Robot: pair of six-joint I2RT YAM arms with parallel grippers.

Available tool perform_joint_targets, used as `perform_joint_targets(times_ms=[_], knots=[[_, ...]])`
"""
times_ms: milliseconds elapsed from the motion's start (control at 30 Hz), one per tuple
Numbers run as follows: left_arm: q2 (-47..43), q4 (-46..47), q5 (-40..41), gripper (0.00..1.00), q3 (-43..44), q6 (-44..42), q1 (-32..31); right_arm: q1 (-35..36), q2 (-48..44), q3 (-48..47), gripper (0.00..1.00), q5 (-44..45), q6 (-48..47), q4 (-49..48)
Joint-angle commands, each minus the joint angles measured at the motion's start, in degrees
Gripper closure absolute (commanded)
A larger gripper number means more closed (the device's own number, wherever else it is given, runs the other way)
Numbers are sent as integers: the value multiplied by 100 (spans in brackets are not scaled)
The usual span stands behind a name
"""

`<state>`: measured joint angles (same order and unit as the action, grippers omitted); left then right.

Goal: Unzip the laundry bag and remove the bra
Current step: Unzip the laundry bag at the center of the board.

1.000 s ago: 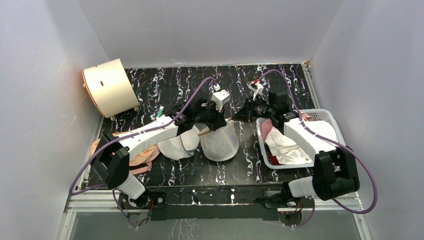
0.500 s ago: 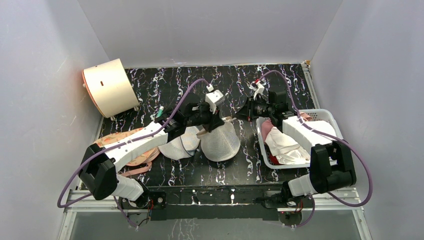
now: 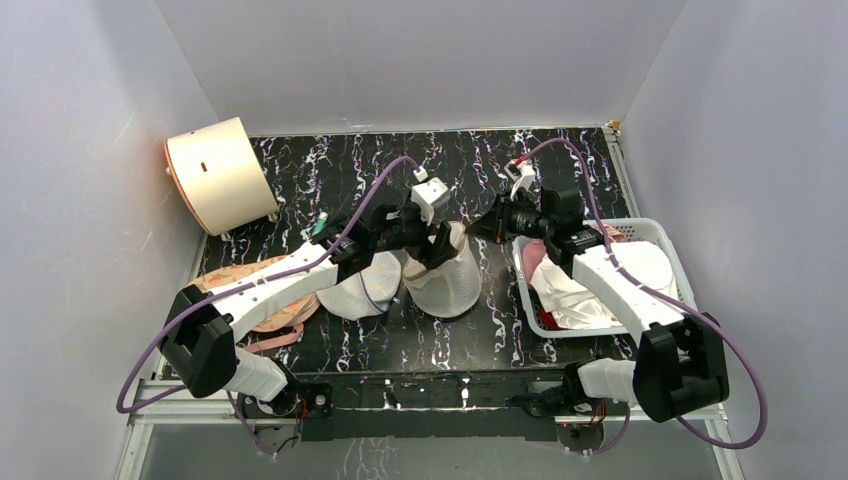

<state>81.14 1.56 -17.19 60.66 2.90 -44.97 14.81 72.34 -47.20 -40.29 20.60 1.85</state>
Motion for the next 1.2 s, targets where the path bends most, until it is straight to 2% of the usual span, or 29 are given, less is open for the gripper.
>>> perform_joint_targets(times_ms=[0, 100, 367, 633, 933, 1167], knots=[[-109, 104, -221, 28, 174, -36, -19, 330, -326, -442, 100, 394, 100, -38], [-12, 47, -246, 29, 225, 5, -19, 632, -395, -592, 100, 777, 71, 169], [102, -148, 48, 68, 369, 49, -21, 923, -495, -621, 100, 1104, 58, 361], [50, -203, 223, 99, 369, -25, -21, 900, -712, -459, 100, 1557, 28, 386], [-176, -50, 322, 100, 215, -26, -16, -51, -605, 91, 100, 1244, 365, 134], [-318, 74, 376, 100, 98, -34, -21, -500, -394, 250, 100, 999, 417, 50]])
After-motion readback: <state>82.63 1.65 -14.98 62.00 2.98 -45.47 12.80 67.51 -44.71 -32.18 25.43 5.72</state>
